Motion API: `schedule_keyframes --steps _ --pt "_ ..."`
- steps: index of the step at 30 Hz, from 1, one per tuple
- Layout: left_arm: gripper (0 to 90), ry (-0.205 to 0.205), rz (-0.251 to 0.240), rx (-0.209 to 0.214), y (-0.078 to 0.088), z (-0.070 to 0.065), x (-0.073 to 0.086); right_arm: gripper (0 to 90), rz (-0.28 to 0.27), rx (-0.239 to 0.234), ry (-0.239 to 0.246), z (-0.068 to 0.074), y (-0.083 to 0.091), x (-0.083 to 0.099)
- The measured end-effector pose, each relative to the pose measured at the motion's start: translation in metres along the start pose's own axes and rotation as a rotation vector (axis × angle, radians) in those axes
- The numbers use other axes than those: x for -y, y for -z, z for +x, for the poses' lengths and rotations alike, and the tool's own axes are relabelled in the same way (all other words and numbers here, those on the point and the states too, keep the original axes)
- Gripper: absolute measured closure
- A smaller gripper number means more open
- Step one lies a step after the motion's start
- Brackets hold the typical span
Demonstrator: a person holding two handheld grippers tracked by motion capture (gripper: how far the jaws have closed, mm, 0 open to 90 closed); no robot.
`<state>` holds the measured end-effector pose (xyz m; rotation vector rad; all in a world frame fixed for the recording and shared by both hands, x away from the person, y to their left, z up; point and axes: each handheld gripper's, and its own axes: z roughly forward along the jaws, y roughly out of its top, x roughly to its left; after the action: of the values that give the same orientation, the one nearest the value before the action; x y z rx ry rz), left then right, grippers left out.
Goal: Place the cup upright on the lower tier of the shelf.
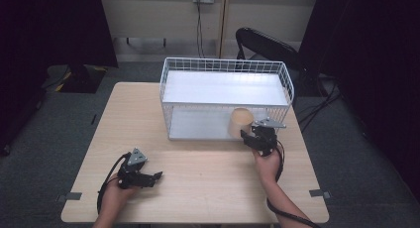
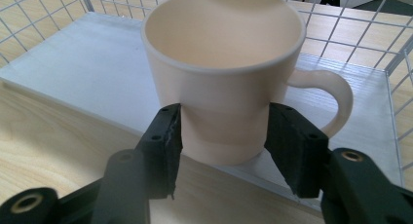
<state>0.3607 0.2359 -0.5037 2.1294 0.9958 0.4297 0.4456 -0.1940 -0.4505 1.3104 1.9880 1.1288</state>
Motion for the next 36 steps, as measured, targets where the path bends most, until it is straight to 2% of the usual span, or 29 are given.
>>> schedule_keyframes --steps 10,28,36 --pt "13.2 0.002 -0.001 0.000 0.000 0.000 0.000 62.5 -0.002 0.002 0.006 0.001 -0.003 0.000" --pt "13.2 0.000 0.000 0.000 0.000 0.000 0.000 71.4 0.002 -0.003 -0.001 -0.001 -0.010 0.000" --pt "13.2 0.000 0.000 0.000 0.000 0.000 0.000 75.7 0.002 0.011 0.018 0.000 -0.011 -0.003"
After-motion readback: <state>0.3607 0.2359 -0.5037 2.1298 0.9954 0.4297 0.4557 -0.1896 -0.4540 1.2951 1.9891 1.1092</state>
